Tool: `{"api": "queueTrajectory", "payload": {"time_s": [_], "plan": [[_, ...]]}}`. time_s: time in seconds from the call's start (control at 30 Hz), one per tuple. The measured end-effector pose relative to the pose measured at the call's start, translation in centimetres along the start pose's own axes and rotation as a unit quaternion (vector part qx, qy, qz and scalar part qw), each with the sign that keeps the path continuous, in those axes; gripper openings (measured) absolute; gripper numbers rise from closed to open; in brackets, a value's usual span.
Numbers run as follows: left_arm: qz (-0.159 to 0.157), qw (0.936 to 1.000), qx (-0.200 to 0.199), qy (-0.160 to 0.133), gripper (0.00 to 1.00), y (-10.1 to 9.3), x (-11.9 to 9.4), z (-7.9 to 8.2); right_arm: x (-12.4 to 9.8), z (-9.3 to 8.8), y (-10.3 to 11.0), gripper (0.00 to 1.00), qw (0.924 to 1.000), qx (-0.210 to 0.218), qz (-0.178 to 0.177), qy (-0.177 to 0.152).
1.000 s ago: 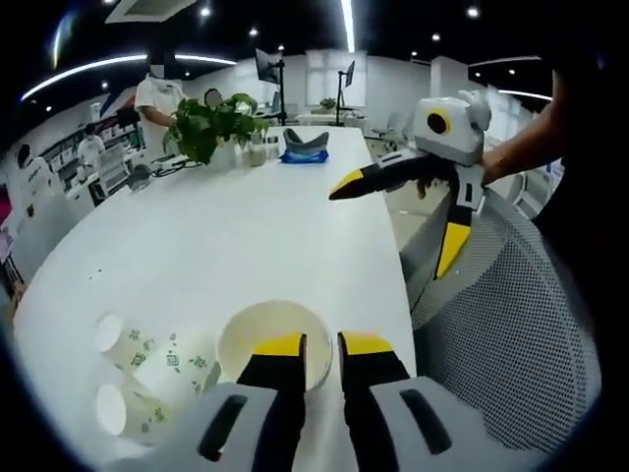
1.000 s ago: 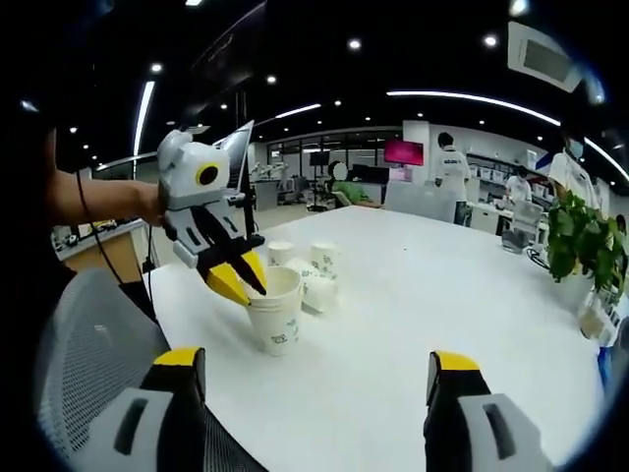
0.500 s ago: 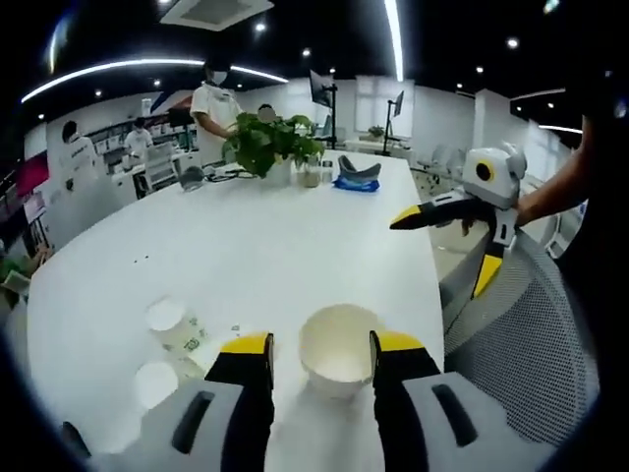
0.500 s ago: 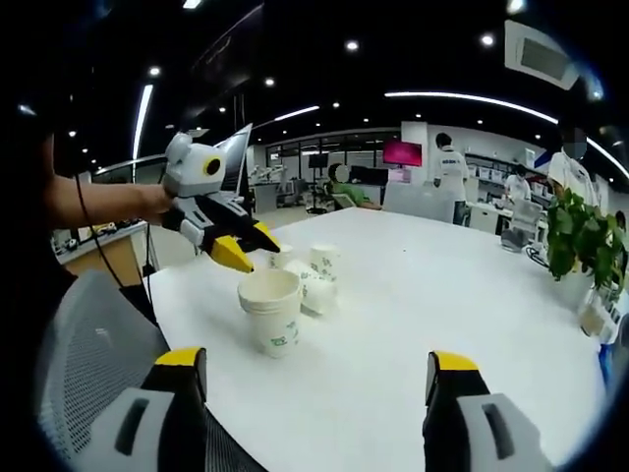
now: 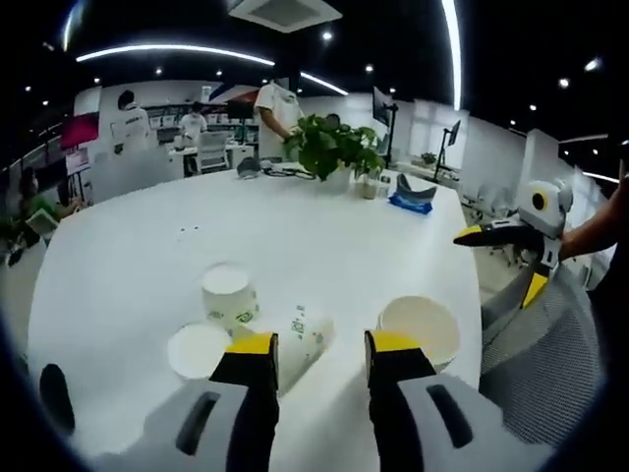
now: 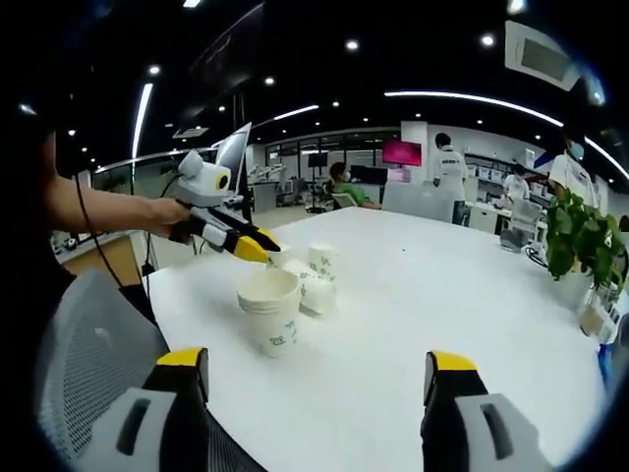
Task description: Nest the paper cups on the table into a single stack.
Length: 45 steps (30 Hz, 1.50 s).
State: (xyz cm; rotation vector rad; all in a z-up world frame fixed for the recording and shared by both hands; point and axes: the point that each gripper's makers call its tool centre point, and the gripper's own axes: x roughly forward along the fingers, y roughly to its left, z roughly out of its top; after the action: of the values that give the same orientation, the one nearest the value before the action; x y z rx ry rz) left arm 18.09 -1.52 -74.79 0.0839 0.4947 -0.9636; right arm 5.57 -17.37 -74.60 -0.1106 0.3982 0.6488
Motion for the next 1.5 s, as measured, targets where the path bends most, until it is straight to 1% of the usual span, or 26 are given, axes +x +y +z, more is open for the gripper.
{"api": "queueTrajectory", "payload": {"time_s": [0.03, 0.07, 0.13, 0.27, 0.33, 0.43, 0.5, 0.57, 0.63, 0.67, 0.73, 0.8, 0.83, 0.9, 1.0, 1.1, 1.27, 1.3, 1.33, 1.43, 1.5], "plan": [[0.001, 1.0, -0.002, 0.001, 0.3, 0.0, 0.1, 0.0, 0.0, 0.0, -0.1, 0.92, 1.0, 0.002, 0.0, -0.001], [0.007, 0.9999, -0.008, 0.0, 0.29, 0.9, 0.4, -0.4, 0.0, 0.0, -0.1, 0.92, 1.0, 0.004, -0.001, -0.002], [0.011, 0.9999, -0.01, -0.001, 0.28, 0.9, 0.4, -0.6, -0.1, 0.0, -0.2, 0.92, 1.0, 0.005, -0.001, -0.002], [0.018, 0.9995, -0.024, 0.007, 0.26, 1.9, 1.2, -1.4, 0.0, -0.1, -0.2, 0.91, 1.0, 0.003, -0.002, -0.002], [0.024, 0.9993, -0.024, 0.014, 0.25, 2.0, 1.1, -1.4, 0.0, -0.1, -0.2, 0.91, 1.0, 0.003, -0.001, -0.002], [0.025, 0.9991, -0.031, 0.015, 0.23, 2.7, 1.6, -1.9, 0.0, -0.1, -0.2, 0.9, 1.0, 0.003, -0.001, 0.0], [0.018, 0.9989, -0.04, 0.016, 0.21, 2.3, 1.8, -2.3, 0.0, -0.2, -0.2, 0.89, 1.0, 0.003, -0.001, 0.002], [0.014, 0.9987, -0.045, 0.02, 0.19, 2.5, 2.4, -2.7, 0.0, -0.2, -0.2, 0.89, 1.0, 0.003, -0.001, 0.001], [0.008, 0.9985, -0.05, 0.018, 0.17, 2.1, 2.4, -2.5, 0.0, -0.2, -0.3, 0.89, 1.0, 0.004, -0.001, 0.001], [0.004, 0.9984, -0.054, 0.016, 0.15, 2.2, 2.6, -2.6, 0.0, -0.2, -0.3, 0.89, 1.0, 0.003, -0.002, 0.002], [-0.007, 0.9977, -0.066, 0.017, 0.11, 1.8, 2.8, -2.7, 0.0, -0.2, -0.3, 0.88, 1.0, 0.003, -0.003, 0.002], [-0.019, 0.9968, -0.076, 0.017, 0.03, 1.3, 2.8, -2.8, 0.0, -0.1, -0.3, 0.88, 1.0, 0.004, -0.003, 0.0], [-0.021, 0.9966, -0.078, 0.016, 0.01, 1.3, 2.8, -2.7, 0.0, -0.1, -0.3, 0.88, 1.0, 0.004, -0.002, -0.001], [-0.027, 0.9968, -0.075, 0.009, 0.0, 0.9, 2.7, -2.3, 0.0, -0.1, -0.3, 0.87, 1.0, 0.004, -0.002, 0.0], [-0.032, 0.9968, -0.073, 0.0, 0.0, 0.6, 2.6, -1.6, 0.0, -0.2, -0.2, 0.87, 1.0, 0.001, 0.0, 0.002], [-0.033, 0.9968, -0.073, -0.006, 0.0, 0.6, 2.6, -1.4, 0.0, -0.2, -0.2, 0.86, 1.0, 0.001, 0.0, 0.004], [-0.036, 0.9971, -0.065, -0.014, 0.0, 0.3, 2.2, -0.3, 0.0, -0.1, -0.2, 0.86, 1.0, 0.0, -0.003, 0.003], [-0.046, 0.9959, -0.077, -0.016, 0.0, -0.1, 1.9, 0.3, 0.0, -0.1, -0.3, 0.86, 1.0, 0.0, -0.003, 0.002], [-0.049, 0.9953, -0.08, -0.019, 0.0, -0.3, 1.6, 0.9, 0.0, 0.0, -0.3, 0.86, 1.0, 0.001, -0.004, 0.001], [-0.056, 0.9953, -0.075, -0.027, 0.0, -0.9, 0.8, 2.2, 0.0, 0.1, -0.3, 0.86, 1.0, 0.002, -0.006, -0.001], [-0.059, 0.9958, -0.064, -0.029, 0.0, -1.2, 0.3, 3.0, 0.0, 0.2, -0.2, 0.86, 1.0, 0.003, -0.006, -0.002]]}}
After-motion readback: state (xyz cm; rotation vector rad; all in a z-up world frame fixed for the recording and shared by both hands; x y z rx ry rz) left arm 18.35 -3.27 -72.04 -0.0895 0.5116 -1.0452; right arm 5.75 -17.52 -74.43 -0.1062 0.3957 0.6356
